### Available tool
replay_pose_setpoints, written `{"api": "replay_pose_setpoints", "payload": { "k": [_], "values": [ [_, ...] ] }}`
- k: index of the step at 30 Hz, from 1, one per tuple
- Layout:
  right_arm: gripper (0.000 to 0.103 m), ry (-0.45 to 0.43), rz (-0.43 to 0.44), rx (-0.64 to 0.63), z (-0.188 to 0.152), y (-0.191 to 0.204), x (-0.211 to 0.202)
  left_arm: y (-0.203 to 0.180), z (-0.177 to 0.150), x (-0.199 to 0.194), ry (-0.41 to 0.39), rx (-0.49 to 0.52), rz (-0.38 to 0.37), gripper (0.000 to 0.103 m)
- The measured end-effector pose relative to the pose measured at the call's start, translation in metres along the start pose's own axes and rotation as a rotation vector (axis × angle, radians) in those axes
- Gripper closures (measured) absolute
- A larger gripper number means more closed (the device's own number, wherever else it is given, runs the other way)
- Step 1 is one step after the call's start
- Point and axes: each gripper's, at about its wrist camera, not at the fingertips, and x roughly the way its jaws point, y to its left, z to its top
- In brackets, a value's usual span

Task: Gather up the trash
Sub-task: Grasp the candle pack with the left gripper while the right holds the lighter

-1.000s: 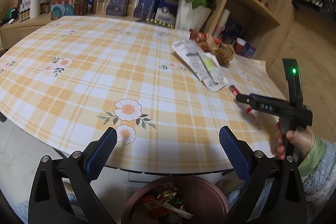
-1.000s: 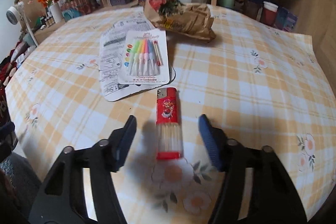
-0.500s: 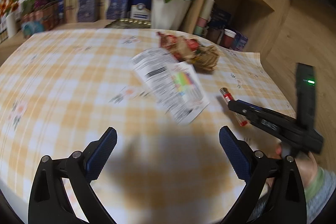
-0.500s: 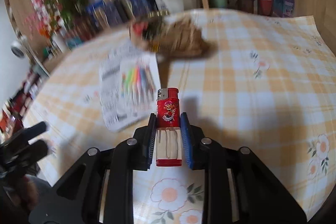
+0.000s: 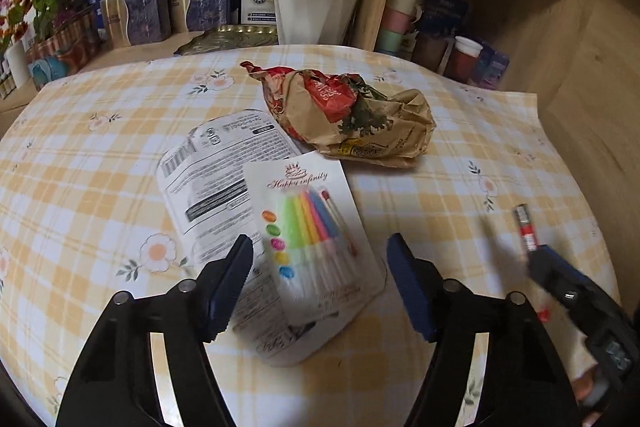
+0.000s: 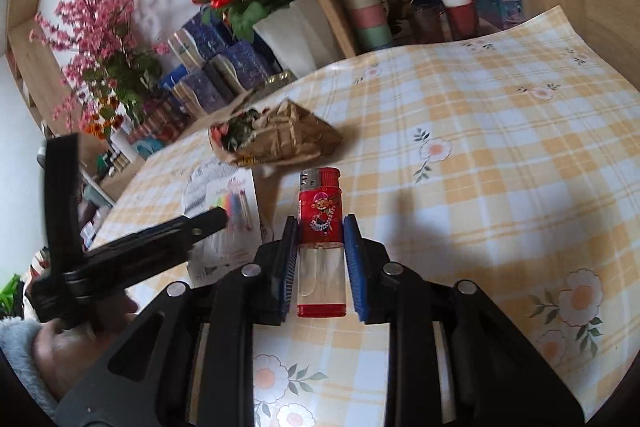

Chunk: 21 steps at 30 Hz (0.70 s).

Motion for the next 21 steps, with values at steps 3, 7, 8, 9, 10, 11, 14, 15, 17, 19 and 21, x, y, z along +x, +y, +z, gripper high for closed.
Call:
{"api": "replay_pose_setpoints", "payload": {
  "k": [3,7,8,9,10,11,14,15,17,19,21],
  "values": [
    [0.077,-0.015,0.004,0.011,0.002,-0.004,-0.005,-0.006,0.003,0.013,0.021,0.033,0.076,0.043],
    [0.077,-0.010,0.027,0.052,0.003,-0.012,-0.005,-0.004,0.005,0.026,0.043,0.018,0.117,0.049],
    [0.077,-0.010,0.027,0.058,0.002,-0.014,-0.006,-0.006,0.007,0.027,0.040,0.032,0.134,0.049],
    [0.077,-0.007,0.026,0.064,0.002,-0.016,-0.006,-0.008,0.007,0.029,0.042,0.048,0.147,0.049],
    [0.077,-0.005,0.027,0.071,0.002,-0.017,-0.006,-0.009,0.007,0.030,0.040,0.059,0.154,0.049],
    [0.077,-0.004,0.028,0.077,0.001,-0.018,-0.007,-0.010,0.006,0.030,0.039,0.068,0.161,0.049],
    [0.077,0.000,0.035,0.103,0.001,-0.024,-0.006,-0.014,0.005,0.027,0.018,0.098,0.167,0.053],
    [0.077,0.000,0.037,0.111,0.001,-0.025,-0.006,-0.013,0.005,0.024,0.007,0.101,0.156,0.054],
    [0.077,0.002,0.038,0.122,0.000,-0.027,-0.006,-0.010,0.005,0.018,0.004,0.091,0.128,0.055],
    [0.077,0.004,0.037,0.121,0.000,-0.026,-0.006,-0.008,0.004,0.013,0.000,0.083,0.112,0.055],
    [0.077,0.004,0.037,0.114,0.000,-0.024,-0.005,-0.006,0.003,0.004,-0.010,0.083,0.101,0.055]
  ]
}}
